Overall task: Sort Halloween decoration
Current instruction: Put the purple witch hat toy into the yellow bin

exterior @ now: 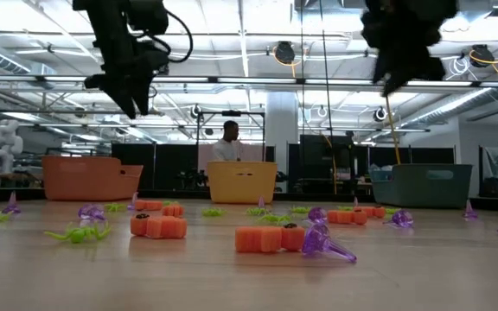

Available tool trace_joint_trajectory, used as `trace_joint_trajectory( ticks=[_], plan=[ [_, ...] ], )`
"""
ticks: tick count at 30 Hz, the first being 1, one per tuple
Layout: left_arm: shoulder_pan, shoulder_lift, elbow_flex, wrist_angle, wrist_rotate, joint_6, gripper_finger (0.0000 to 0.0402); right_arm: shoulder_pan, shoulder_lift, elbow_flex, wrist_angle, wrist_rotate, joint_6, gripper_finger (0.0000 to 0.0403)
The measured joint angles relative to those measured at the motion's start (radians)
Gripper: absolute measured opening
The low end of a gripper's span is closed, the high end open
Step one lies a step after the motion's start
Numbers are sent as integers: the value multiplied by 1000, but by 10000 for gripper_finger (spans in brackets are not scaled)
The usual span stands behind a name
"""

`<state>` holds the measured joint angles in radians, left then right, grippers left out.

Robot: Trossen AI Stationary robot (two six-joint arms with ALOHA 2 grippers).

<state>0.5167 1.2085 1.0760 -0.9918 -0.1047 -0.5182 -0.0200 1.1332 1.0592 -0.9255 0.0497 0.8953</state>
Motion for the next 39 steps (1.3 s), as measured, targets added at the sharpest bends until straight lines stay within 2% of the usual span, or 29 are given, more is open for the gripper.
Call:
trace_joint_trajectory(
  ticks=[4, 9, 14, 21, 39],
  plan=[
    [-68, -2, 0, 15, 1, -29, 167, 2, 0, 0, -174, -12, 89, 139],
    [-138, -2, 0, 31, -9, -103, 167, 3, 0, -3, -299, -47, 145, 139],
    [-188, -2, 0, 81, -27, -155, 167, 14, -1, -49, -336, -56, 399, 139],
    [-232, -2, 0, 123, -30, -157, 167, 23, 0, -128, -262, -123, 603, 139],
    [-242, -2, 0, 122, -31, -156, 167, 23, 0, -383, 32, -107, 639, 139]
  ],
)
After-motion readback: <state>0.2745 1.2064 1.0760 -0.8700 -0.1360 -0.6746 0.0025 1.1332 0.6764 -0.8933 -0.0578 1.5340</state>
